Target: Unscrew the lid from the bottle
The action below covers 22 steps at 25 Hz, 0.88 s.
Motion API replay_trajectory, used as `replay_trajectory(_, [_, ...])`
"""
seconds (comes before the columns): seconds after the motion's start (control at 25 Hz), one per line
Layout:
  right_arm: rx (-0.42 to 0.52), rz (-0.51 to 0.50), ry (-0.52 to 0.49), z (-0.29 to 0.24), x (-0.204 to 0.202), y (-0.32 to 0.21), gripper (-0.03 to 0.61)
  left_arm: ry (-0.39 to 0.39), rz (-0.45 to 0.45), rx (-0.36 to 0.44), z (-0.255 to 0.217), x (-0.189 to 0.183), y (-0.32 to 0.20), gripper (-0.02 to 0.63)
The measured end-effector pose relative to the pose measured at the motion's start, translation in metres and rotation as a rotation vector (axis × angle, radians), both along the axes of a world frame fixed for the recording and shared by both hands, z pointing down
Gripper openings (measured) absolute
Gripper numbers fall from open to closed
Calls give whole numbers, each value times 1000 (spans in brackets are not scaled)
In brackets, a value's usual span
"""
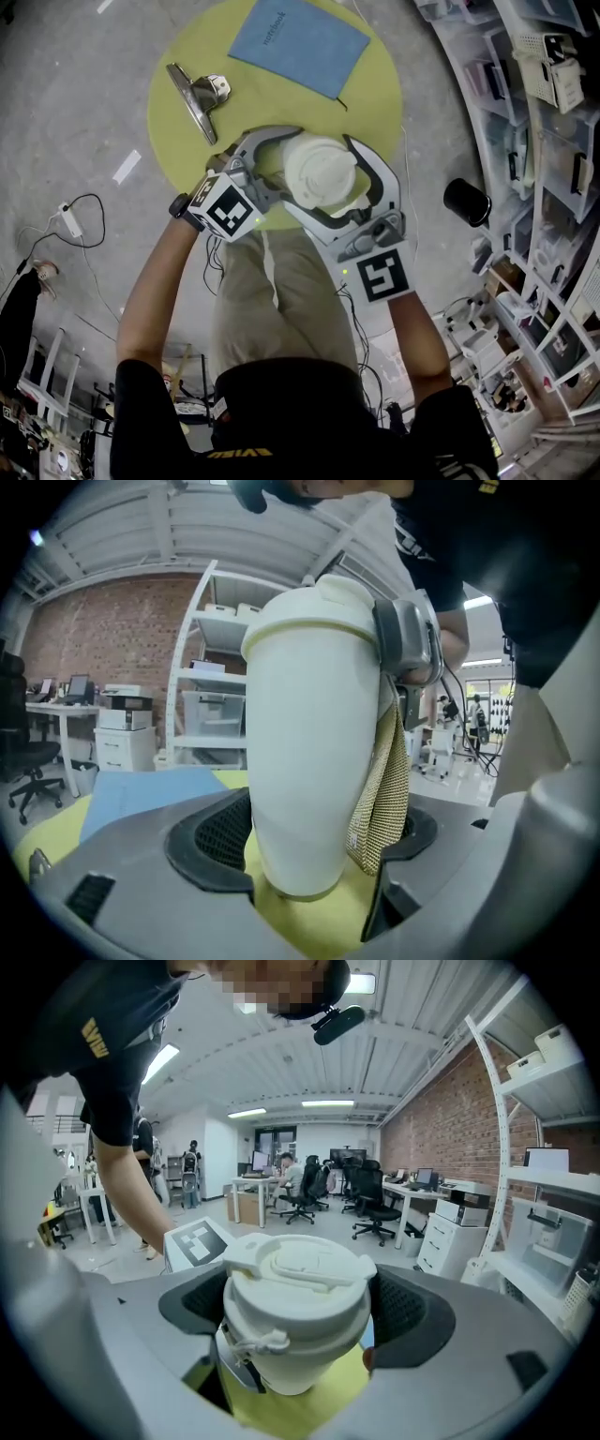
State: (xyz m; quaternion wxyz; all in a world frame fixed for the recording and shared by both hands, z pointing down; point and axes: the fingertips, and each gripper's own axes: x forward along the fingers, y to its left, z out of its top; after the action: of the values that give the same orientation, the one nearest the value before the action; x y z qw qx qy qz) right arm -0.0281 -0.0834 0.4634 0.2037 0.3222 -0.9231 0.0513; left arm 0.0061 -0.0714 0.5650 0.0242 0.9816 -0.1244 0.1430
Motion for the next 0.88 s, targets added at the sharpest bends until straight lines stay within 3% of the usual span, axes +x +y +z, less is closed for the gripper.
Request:
replay_trajectory(0.08, [-12,4,-8,-6,0,0,453,-85,-12,-5,4,-1,4,374])
replay_trajectory(0.2, [-27,-44,88,-9,3,5,453,-193,-22,-41,9,-10,15,382])
replay_trajectory(0.4, [-52,16,80,-37,-6,-3,452,-194,-134,-77,-23,-49,5,380])
replay_trajectory(0.56, [12,26,39,-91,5,3,453,-93,-262,-112,-92,-63,11,370])
replay_trajectory(0.64, [-12,77,33,-112,12,8,453,-34,-315,-144,-125,-71,16,351])
replay_trajectory(0.76, [-51,152,-17,-141,10,6,453,2,-418,-173,-172,-98,10,281])
replay_trajectory(0.88, [14,148,-35,-175,27,14,453,28,-454,-161,-208,-92,20,224])
